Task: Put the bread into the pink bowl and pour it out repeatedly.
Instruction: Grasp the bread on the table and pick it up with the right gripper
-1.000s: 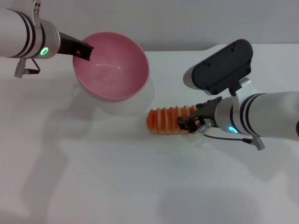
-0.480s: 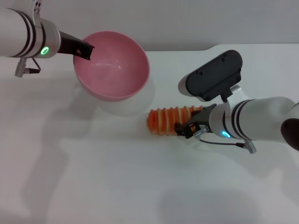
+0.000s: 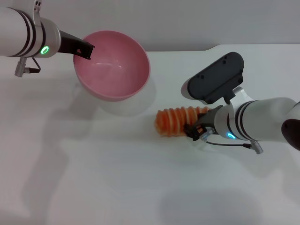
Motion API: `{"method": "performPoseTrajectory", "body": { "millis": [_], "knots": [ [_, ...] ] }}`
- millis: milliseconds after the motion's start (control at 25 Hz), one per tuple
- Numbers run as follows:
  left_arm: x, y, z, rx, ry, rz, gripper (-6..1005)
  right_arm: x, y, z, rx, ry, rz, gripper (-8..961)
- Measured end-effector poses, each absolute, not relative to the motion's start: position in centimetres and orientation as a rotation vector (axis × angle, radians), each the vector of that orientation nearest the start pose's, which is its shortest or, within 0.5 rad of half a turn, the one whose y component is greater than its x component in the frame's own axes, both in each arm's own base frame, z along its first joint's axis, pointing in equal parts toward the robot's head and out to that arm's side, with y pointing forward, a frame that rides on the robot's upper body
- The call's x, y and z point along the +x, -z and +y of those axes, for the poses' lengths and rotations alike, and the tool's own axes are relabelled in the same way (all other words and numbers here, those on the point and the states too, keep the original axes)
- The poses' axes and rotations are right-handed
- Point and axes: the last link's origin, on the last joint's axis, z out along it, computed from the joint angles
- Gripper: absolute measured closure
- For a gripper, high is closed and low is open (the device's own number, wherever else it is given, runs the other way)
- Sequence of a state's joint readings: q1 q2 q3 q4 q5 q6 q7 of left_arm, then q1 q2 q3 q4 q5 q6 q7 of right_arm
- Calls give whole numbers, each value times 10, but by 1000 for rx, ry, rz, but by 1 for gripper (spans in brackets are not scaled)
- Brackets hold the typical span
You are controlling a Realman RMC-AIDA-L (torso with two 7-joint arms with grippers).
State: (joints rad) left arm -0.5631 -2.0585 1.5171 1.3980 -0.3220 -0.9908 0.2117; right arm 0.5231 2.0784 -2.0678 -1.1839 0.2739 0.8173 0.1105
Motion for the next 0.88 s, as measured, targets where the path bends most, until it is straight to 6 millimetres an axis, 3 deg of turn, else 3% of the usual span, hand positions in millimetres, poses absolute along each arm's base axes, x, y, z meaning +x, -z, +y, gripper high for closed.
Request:
{"method": "performPoseTrajectory", "body": {
  "millis": [160, 880],
  "knots": [
    [-161, -23, 417, -2101, -88, -797, 952, 192, 111, 346, -2297, 346, 816, 517],
    [-163, -23, 416, -2097, -86, -800, 952, 164, 103, 338, -2331, 297, 752, 624]
  ]
}}
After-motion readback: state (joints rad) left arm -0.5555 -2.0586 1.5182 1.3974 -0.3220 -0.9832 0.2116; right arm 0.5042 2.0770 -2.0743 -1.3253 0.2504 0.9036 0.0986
